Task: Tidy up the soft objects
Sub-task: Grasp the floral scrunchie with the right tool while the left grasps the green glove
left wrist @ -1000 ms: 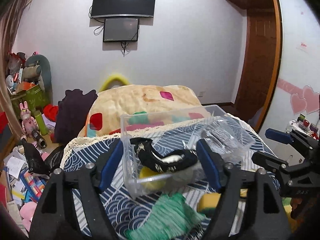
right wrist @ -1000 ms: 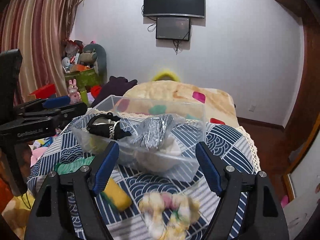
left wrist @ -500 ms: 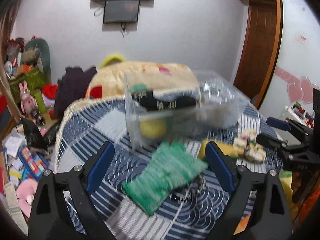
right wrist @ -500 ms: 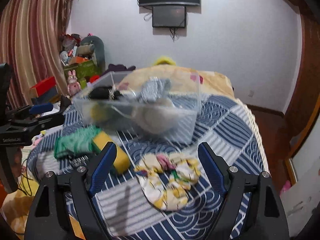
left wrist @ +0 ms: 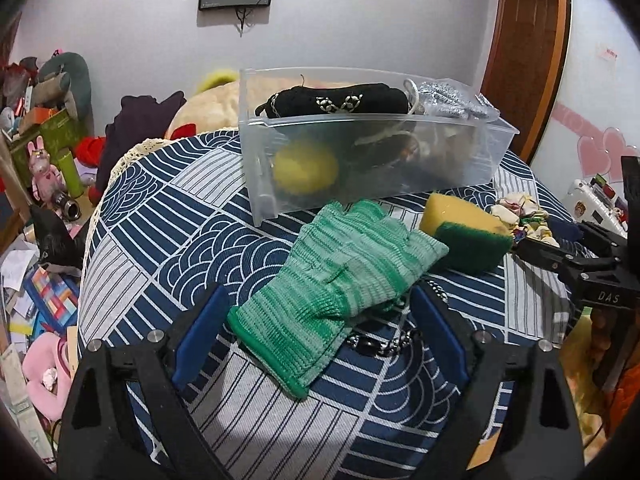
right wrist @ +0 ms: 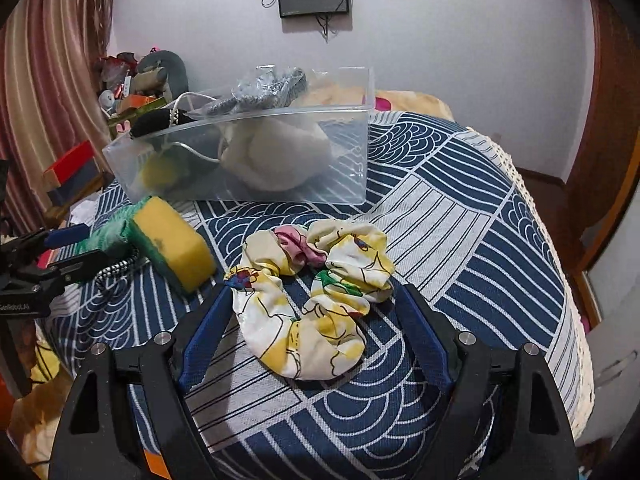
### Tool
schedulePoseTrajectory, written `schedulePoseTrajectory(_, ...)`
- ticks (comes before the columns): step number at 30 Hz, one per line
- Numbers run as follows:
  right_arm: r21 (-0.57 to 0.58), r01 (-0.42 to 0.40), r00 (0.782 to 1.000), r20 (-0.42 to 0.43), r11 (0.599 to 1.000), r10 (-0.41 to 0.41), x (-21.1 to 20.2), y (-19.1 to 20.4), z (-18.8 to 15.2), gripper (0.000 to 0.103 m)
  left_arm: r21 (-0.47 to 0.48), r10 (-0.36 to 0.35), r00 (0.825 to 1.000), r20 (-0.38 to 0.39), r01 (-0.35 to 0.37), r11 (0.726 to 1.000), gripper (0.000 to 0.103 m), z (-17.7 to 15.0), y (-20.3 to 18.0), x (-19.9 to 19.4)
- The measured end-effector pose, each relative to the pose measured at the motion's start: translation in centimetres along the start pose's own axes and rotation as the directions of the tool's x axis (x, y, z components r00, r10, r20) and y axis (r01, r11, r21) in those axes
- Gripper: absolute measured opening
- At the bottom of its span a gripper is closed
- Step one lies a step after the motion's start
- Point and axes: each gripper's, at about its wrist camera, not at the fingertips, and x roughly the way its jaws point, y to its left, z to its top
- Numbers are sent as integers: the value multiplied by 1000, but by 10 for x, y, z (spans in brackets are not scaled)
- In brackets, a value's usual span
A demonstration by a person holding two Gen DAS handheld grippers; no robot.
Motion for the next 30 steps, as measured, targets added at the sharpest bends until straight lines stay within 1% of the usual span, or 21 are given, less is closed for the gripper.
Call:
schedulePoseTrajectory(1, -1, 2, 1000, 3, 1000, -2, -1, 0, 0, 78, 1, -6, 1000, 5, 6, 1000, 80, 0, 0, 0)
schedulePoseTrajectory(2, -4, 3, 1000, 6, 1000, -3, -1, 0, -1, 69, 5, -20, 1000, 3, 20, 1000, 74, 0, 0, 0)
schedulePoseTrajectory(4, -13, 11, 1000, 7, 1000, -11, -2, 1, -1, 60, 9, -27, 1000, 3, 27, 1000, 70, 0, -1, 1)
schedulePoseTrajectory(5, -16, 15, 1000, 9, 1000, -15, -2, 1, -1, 53, 10, -26, 1000, 6, 26, 1000, 65, 1, -1, 0)
schedulePoseTrajectory(6, -17, 17, 1000, 11, 1000, -17, -3, 1, -1, 49, 14, -26, 1000, 8, 26, 1000, 61, 1, -2, 0)
schedulePoseTrajectory(7, -17, 12, 1000, 12, 1000, -11, -4, 1, -1, 42, 19, -29, 1000, 8, 29, 999, 54, 0, -2, -1)
schedulePoseTrajectory(8, -14, 8, 1000, 13, 1000, -8, -4, 1, -1, 37, 22, -36, 999, 9, 36, 999, 43, 0, -2, -1)
schedulePoseTrajectory(9, -10, 8, 1000, 16, 1000, -7, -5, 0, -2, 35, 26, -45, 999, 7, 45, 999, 39, 0, -2, -2)
schedulePoseTrajectory(11, -8, -1, 1000, 17, 1000, 1, -6, -1, -2, 25, 28, -41, 999, 8, 41, 999, 31, 0, -2, -3)
schedulePoseTrajectory(12, -6, -3, 1000, 21, 1000, 3, -7, -2, -3, 24, 28, -38, 999, 12, 37, 999, 27, -1, -2, -4)
schedulePoseTrajectory(13, -5, -5, 1000, 23, 1000, 5, -8, -3, -3, 21, 27, -33, 999, 15, 32, 999, 20, -2, -2, -6)
schedulePoseTrajectory(14, -5, -7, 1000, 27, 1000, 7, -10, -4, -3, 20, 27, -30, 999, 18, 30, 999, 17, -3, -2, -8)
schedulePoseTrajectory(17, -5, -7, 999, 50, 1000, 8, -18, -5, -2, 19, 24, -33, 999, 38, 32, 999, 14, -4, -2, -17)
schedulePoseTrajectory(22, -15, -4, 994, 105, 1000, 6, -36, -3, 4, 19, 20, -32, 995, 92, 31, 999, 13, 0, -4, -42)
schedulePoseTrajectory(24, -16, -5, 992, 128, 1000, 7, -42, -2, 8, 19, 11, -29, 992, 124, 28, 1000, 13, 5, -5, -53)
schedulePoseTrajectory(26, -22, -10, 988, 151, 1000, 13, -49, -2, 12, 19, -6, -39, 987, 155, 41, 999, 13, 12, -5, -63)
schedulePoseTrajectory(30, -38, -16, 979, 203, 999, 23, -58, 7, 28, 19, -23, -39, 976, 216, 45, 999, 13, 26, -7, -79)
